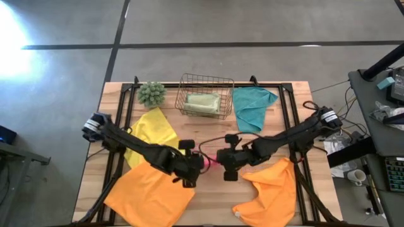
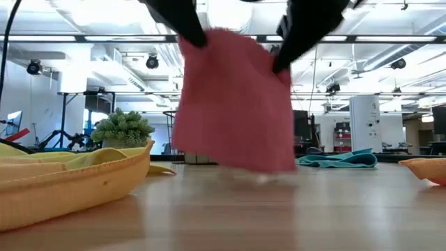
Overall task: Fold microfiber towels
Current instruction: Put the pink folded towel into the wire basket
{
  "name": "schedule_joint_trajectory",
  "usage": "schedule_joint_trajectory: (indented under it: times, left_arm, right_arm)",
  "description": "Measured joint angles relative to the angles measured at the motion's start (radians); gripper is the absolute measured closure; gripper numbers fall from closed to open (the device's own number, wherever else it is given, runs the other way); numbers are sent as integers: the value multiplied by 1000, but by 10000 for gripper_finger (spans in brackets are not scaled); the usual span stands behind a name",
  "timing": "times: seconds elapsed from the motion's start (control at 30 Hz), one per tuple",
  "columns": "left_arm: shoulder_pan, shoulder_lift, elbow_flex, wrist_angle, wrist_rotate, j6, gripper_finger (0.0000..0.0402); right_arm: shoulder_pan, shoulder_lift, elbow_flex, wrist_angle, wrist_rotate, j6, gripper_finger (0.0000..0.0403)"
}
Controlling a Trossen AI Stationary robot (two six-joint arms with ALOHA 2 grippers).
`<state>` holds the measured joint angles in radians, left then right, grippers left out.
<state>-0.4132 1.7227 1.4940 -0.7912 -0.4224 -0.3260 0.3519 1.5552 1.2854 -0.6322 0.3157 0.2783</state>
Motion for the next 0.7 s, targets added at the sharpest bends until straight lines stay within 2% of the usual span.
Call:
schedule_joint_trajectory:
  times: [0.13, 0.3, 0.7]
  left_arm:
    - [33, -76, 0, -38, -1, 8, 401]
    - [95, -122, -2, -60, -7, 107, 401]
    - [323, -172, 37, -66, -29, 362, 401]
  right_arm:
    - [-32, -2, 72, -15, 13, 3, 394]
    - [-90, -10, 159, -34, 80, -67, 394]
    - [-319, -16, 308, -74, 72, -276, 394]
